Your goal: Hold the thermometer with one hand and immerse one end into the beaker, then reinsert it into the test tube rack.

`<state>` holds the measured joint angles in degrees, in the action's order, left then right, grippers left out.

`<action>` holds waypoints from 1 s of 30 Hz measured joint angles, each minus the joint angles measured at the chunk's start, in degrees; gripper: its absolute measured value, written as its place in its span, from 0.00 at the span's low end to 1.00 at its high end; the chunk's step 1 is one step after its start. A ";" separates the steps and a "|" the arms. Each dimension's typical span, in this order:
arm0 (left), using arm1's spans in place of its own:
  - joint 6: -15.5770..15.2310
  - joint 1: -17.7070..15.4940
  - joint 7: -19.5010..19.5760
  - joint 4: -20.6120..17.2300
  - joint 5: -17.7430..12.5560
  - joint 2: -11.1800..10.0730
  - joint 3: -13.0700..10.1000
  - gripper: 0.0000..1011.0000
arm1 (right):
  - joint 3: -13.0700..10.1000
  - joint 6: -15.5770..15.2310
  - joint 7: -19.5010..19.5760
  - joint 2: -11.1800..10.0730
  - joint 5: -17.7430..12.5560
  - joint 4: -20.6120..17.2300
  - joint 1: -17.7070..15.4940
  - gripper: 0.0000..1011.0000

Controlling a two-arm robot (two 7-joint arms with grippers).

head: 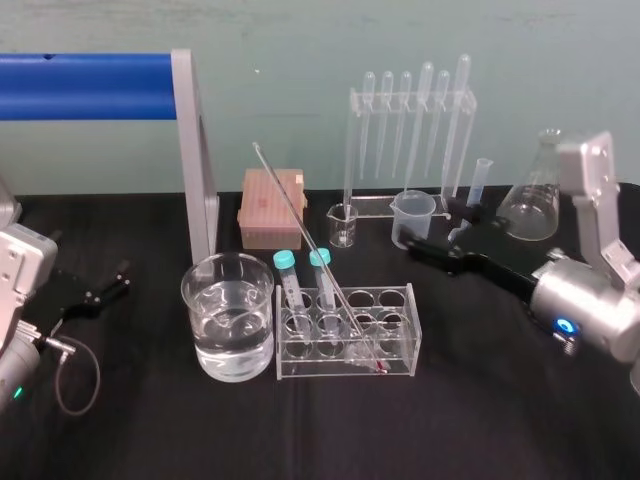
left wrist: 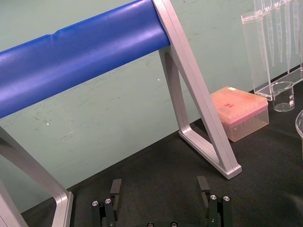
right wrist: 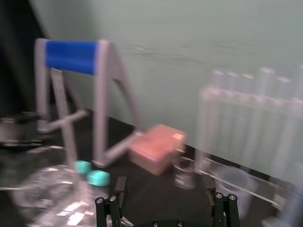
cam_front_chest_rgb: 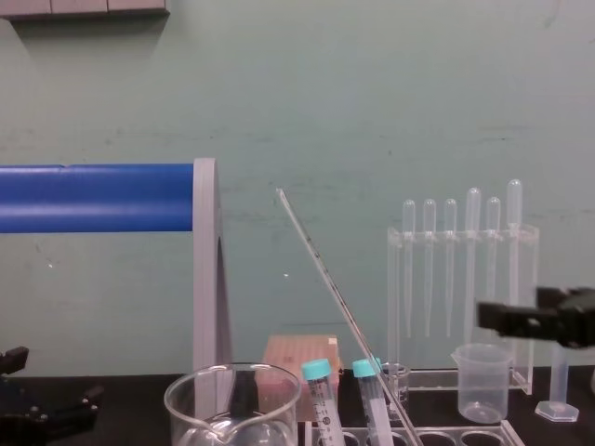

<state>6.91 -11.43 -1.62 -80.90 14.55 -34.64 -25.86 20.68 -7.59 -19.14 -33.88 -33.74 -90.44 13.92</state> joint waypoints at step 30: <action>0.00 0.00 0.00 0.00 0.00 0.00 0.00 1.00 | 14.40 -5.03 -14.20 8.76 2.93 9.72 18.90 0.99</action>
<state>6.91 -11.43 -1.62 -80.90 14.55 -34.64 -25.86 35.08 -12.61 -33.33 -25.12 -30.81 -80.72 32.82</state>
